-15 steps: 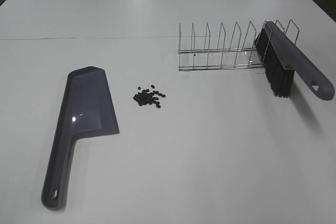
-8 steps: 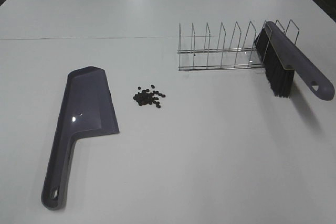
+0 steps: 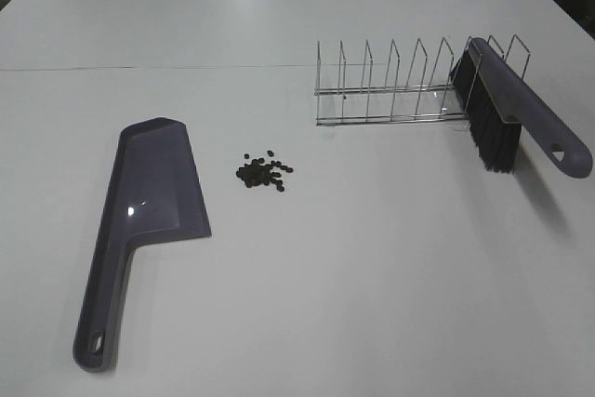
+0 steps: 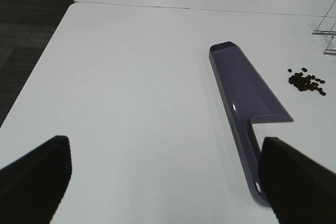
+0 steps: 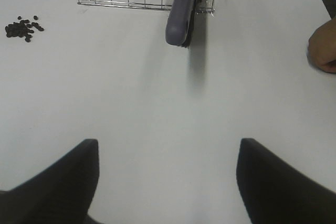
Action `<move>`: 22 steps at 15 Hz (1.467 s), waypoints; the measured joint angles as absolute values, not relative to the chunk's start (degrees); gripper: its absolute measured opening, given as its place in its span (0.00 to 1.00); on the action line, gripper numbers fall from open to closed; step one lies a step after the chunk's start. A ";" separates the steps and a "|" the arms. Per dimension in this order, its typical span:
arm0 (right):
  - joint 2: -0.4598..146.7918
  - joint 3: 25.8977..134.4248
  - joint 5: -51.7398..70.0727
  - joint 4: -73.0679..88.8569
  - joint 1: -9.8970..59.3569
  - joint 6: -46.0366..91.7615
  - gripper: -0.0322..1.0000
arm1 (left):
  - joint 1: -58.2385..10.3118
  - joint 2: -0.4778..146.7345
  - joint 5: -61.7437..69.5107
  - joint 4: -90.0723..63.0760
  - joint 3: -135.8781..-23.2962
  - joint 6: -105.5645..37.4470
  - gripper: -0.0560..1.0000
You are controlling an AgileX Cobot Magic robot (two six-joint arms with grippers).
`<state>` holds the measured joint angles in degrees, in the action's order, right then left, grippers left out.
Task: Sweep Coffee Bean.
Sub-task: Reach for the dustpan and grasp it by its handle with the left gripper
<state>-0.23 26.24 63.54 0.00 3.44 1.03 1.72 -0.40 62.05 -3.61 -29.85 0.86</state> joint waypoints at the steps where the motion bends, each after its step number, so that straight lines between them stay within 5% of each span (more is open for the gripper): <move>1: -0.23 26.24 63.54 0.00 3.44 1.03 0.65 | 1.72 -0.40 62.05 -3.61 -29.85 0.86 0.89; 22: -0.23 26.24 63.54 0.00 3.44 1.03 0.65 | 1.72 0.57 62.05 -3.61 -29.85 0.92 0.89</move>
